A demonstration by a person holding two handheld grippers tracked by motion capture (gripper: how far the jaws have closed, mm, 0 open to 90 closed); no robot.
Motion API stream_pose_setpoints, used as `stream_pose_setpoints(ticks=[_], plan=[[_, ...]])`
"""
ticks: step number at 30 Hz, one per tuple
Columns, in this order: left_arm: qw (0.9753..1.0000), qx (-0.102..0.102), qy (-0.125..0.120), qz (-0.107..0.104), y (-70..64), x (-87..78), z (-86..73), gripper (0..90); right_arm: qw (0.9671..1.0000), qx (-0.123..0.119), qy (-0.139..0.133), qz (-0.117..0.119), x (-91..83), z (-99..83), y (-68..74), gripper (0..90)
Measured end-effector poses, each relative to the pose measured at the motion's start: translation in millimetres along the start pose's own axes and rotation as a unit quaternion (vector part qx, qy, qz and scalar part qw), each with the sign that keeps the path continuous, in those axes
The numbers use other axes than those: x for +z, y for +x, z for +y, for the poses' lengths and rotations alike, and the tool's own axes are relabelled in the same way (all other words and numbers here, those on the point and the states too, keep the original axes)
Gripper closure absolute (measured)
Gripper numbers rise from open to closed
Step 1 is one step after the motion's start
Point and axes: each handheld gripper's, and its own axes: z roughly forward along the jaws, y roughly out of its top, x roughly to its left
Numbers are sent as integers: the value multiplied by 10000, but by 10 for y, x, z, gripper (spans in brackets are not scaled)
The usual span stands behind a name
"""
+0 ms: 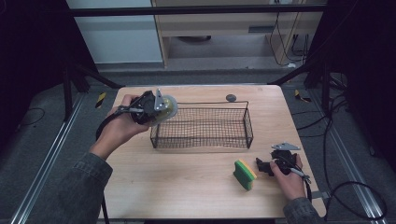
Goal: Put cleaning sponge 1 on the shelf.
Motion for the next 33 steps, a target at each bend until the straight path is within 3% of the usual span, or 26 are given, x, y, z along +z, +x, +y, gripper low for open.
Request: stream_pose_setpoints(ticks=[12,14,33], plan=[[9995,286,90,82,16,64,178,706,10000,-14,11,3,1,0,-3,4],[9996,261,63,70,30,67,193,705,10000,-13,11,4,0,0,-3,4],[9987,485,158,-13,-17,182,226,706,10000,10,14,7,-1,1,0,4]])
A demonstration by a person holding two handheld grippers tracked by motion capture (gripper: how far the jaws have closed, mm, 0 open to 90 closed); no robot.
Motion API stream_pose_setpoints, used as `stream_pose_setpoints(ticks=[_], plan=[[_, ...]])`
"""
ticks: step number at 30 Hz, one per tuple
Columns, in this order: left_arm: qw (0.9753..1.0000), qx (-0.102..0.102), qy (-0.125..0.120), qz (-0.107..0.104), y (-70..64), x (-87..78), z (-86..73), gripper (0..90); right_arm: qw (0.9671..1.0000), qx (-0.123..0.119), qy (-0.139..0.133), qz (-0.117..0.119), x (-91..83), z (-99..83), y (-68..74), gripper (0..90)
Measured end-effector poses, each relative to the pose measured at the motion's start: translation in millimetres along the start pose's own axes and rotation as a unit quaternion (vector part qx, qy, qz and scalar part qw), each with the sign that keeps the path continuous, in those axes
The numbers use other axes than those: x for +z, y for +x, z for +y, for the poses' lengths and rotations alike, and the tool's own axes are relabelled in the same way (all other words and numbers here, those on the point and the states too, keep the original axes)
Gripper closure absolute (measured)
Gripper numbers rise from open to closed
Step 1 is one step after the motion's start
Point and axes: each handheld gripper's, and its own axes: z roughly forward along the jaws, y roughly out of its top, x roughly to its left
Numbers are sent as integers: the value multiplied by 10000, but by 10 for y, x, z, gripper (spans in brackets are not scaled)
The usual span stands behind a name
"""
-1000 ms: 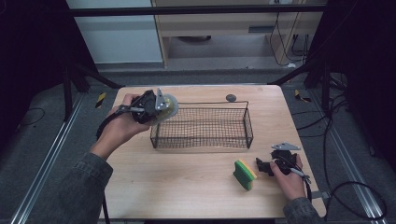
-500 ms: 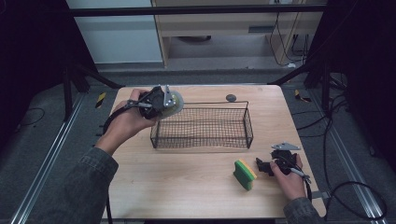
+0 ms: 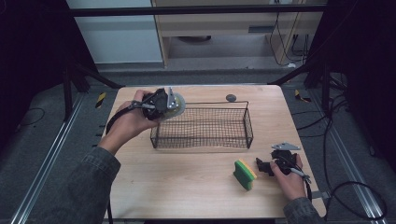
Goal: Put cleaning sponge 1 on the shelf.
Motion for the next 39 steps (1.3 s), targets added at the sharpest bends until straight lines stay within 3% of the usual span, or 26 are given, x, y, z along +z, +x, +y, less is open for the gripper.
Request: stream_pose_setpoints(ticks=[12,16,23,30,39], plan=[[9997,250,23,-51,-73,74,24,706,10000,-21,-11,7,1,-1,-4,4],[9997,233,-52,-92,-86,112,9,706,10000,-12,-12,12,1,0,-3,4],[9987,465,16,-200,-127,205,8,706,10000,-9,-15,2,1,-1,-2,4],[9983,486,-36,-328,-134,240,11,706,10000,-17,-20,4,2,-1,-3,4],[9966,657,89,-498,-204,348,35,705,10000,-14,-20,4,2,-1,-3,4]])
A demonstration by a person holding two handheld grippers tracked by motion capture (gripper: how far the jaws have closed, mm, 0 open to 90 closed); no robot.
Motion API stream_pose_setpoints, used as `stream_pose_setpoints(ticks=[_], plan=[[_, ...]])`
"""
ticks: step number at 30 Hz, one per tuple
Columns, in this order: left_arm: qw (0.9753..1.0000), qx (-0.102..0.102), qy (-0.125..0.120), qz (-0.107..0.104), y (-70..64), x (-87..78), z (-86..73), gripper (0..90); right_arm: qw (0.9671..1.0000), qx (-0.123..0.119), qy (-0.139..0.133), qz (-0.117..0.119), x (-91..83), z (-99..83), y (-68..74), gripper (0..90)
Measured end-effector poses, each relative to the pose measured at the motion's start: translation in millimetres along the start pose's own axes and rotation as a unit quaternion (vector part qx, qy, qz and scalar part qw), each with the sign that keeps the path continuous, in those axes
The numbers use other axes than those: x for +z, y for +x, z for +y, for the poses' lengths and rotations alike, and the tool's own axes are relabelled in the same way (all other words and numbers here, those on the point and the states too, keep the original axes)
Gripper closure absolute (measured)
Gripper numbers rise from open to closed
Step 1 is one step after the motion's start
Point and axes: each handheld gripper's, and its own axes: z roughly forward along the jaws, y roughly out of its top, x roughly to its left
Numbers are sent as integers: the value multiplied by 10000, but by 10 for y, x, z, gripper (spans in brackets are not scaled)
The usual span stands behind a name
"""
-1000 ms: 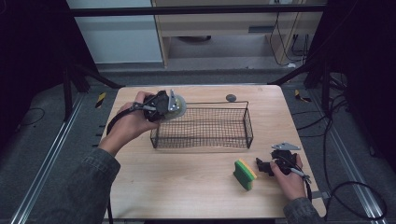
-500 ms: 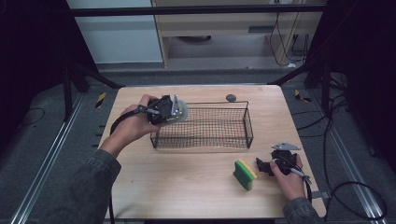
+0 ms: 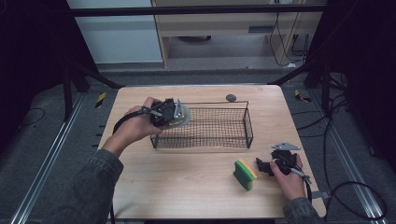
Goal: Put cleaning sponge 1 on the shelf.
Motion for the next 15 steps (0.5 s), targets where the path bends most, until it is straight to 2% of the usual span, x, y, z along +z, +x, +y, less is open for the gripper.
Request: stream_pose_setpoints(ticks=[9,15], plan=[[9997,130,150,-167,-52,112,49,705,10000,6,5,-2,-1,0,1,4],[9994,122,229,-218,-40,163,31,705,10000,-4,7,-7,0,0,0,4]])
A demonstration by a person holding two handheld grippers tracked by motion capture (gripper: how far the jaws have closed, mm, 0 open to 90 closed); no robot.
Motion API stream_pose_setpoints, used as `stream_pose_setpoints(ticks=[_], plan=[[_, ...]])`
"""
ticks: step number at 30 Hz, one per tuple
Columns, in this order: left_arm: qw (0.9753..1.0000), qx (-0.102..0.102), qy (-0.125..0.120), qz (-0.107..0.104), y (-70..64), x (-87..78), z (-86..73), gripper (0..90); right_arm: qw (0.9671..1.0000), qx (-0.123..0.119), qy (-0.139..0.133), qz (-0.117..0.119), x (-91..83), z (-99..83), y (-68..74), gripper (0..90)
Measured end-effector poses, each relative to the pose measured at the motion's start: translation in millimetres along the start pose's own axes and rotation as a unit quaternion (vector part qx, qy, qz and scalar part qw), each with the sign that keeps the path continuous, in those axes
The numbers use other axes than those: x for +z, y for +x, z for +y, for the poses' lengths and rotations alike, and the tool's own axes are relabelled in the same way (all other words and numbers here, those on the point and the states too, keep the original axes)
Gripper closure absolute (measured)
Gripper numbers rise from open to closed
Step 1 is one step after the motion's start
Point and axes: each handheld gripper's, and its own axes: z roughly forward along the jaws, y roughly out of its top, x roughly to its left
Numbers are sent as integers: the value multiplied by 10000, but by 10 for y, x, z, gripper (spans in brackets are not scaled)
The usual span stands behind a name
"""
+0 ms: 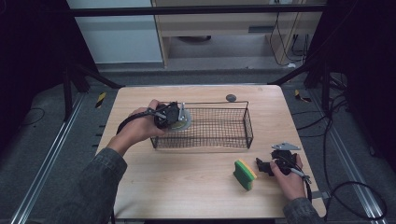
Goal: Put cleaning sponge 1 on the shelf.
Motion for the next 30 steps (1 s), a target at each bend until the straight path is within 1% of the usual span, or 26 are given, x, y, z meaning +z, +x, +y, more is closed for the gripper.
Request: stream_pose_setpoints(ticks=[3,7,15,17,21,24,25,28,30], plan=[[10000,-53,-22,-19,10,3,-11,705,10000,-6,-4,1,1,0,-1,4],[10000,-14,32,-60,11,33,-19,705,10000,0,0,0,0,0,0,4],[9999,-15,78,-132,7,98,-51,705,10000,9,-2,5,0,0,1,4],[9998,-56,92,-174,-1,129,-69,705,10000,1,-8,7,1,0,0,4],[9997,-84,97,-191,-8,147,-75,705,10000,0,-7,6,0,0,0,4],[9997,-67,110,-206,-17,177,-82,705,10000,7,-3,5,0,0,1,4],[9996,-129,108,-241,-27,198,-95,705,10000,2,-7,7,0,0,0,4],[9996,-122,80,-237,-23,214,-100,705,10000,8,-3,4,0,0,1,4],[9996,-93,111,-245,-22,232,-104,705,10000,7,-2,4,0,0,1,4]])
